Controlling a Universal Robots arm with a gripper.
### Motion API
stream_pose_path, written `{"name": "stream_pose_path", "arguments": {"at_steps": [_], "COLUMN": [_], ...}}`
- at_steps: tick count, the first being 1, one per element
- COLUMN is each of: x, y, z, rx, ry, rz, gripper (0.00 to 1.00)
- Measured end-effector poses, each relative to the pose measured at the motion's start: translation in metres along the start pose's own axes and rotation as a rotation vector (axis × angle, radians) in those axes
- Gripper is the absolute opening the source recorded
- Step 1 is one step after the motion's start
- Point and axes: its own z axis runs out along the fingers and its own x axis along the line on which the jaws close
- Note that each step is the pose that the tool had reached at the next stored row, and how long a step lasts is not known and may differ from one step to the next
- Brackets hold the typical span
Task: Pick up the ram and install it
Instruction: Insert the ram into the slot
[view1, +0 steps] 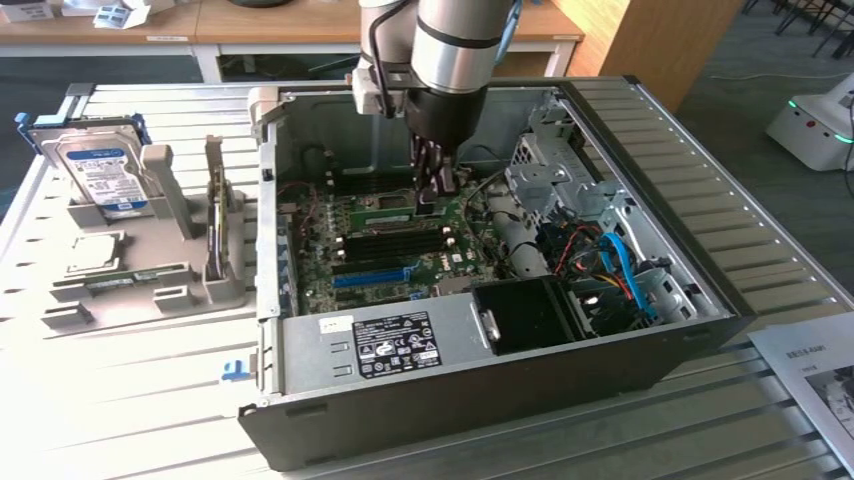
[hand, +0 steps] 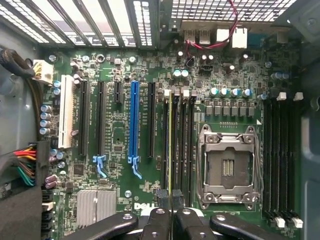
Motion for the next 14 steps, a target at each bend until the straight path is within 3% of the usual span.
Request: {"name": "stream_pose_path", "arguments": {"at_steps": [14], "x": [0.0], "y": [-0.0006], "z": [0.0174], "rx": [0.0], "ry": [-0.0001], "rz": [0.001], "gripper": [0.12]}}
